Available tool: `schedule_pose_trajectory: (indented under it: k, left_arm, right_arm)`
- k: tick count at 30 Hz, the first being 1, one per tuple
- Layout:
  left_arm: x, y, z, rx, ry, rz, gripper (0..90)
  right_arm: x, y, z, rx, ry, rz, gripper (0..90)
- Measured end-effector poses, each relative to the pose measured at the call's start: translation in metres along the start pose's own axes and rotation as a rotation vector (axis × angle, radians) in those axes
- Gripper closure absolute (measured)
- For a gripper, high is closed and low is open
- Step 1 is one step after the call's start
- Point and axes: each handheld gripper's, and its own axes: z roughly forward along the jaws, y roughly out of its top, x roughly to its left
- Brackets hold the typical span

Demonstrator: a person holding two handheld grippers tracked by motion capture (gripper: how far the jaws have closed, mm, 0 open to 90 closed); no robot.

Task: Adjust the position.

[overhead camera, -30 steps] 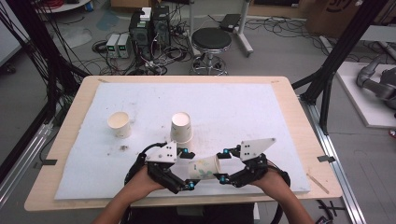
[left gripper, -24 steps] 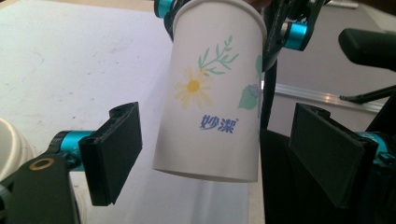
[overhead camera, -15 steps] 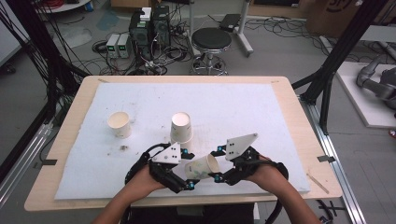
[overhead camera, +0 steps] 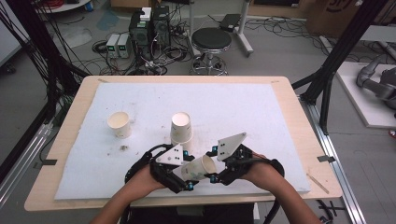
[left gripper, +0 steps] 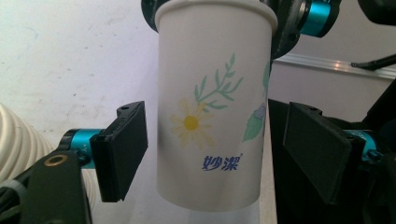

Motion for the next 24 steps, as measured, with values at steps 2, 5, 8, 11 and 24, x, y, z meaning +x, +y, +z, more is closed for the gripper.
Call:
schedule_pose_trajectory:
  k: [2,5,8,11,24]
  left_arm:
    - [0.000,0.001,0.001,0.014,-0.003,0.002,22.2]
    - [0.000,0.002,0.003,0.033,-0.008,0.009,23.0]
    - [0.000,0.004,0.004,0.047,-0.010,0.013,23.2]
    - [0.000,0.005,0.005,0.054,-0.008,0.016,23.4]
    - [0.000,0.006,0.010,0.075,-0.014,0.011,29.1]
  right_arm:
    - [0.000,0.002,0.001,0.008,-0.001,-0.006,34.4]
    - [0.001,0.004,0.001,0.015,0.000,-0.015,34.4]
    - [0.001,0.007,0.002,0.030,-0.004,-0.028,34.4]
    - [0.001,0.009,0.004,0.047,-0.004,-0.040,34.4]
    - [0.004,0.019,0.007,0.080,-0.004,-0.083,33.9]
